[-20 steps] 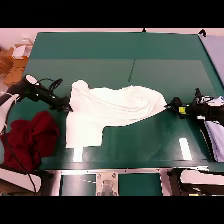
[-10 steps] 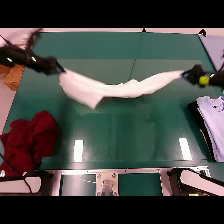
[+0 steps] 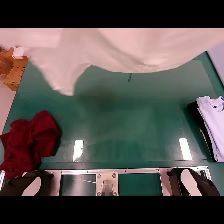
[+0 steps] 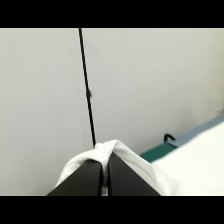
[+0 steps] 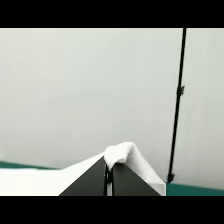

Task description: Fold the shirts.

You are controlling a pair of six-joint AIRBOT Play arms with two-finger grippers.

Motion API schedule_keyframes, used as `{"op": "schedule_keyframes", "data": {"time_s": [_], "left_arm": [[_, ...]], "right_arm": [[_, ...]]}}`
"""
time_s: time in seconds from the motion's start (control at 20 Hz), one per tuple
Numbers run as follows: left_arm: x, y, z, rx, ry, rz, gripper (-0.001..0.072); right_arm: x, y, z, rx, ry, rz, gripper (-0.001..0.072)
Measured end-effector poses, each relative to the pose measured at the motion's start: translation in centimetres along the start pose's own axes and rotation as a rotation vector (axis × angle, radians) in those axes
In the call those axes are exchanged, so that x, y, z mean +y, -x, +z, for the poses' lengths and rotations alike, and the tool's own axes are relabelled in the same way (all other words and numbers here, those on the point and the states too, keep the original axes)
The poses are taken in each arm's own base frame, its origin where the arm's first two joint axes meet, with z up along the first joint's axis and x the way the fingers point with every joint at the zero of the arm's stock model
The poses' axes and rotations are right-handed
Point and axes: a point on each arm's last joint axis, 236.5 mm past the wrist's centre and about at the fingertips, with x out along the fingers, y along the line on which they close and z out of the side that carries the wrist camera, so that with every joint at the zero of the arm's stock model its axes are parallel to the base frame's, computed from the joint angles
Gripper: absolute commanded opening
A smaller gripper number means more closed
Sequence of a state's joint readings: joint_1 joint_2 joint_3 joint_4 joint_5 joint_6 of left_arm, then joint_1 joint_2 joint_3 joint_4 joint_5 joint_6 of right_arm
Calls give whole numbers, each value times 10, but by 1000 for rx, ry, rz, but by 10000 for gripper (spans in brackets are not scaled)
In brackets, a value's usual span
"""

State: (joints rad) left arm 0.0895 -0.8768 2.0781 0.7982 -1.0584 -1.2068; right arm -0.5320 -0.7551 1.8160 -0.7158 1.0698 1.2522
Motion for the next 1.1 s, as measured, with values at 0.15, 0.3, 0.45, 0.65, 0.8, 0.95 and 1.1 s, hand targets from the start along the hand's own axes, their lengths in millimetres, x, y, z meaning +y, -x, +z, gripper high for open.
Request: {"op": "schedule_keyframes", "data": {"time_s": [0.15,0.3,0.45,0.65,0.8,0.95,1.1], "left_arm": [[-8,26,21,-52,-26,53,23],[-1,23,3,-5,19,70,23],[26,-4,-50,126,100,88,23],[72,-63,-176,379,295,72,23],[94,-110,-300,579,439,26,23],[110,-144,-423,741,555,22,23],[127,-159,-529,843,641,73,23]], "right_arm": [[13,31,27,-77,75,-67,13],[1,31,18,-51,71,-116,13],[-25,9,-27,47,-27,-118,13],[-71,-44,-148,280,-230,-87,13],[-99,-82,-256,438,-377,-92,13],[-126,-117,-361,570,-494,-146,13],[-149,-143,-453,695,-570,-205,13]]}}
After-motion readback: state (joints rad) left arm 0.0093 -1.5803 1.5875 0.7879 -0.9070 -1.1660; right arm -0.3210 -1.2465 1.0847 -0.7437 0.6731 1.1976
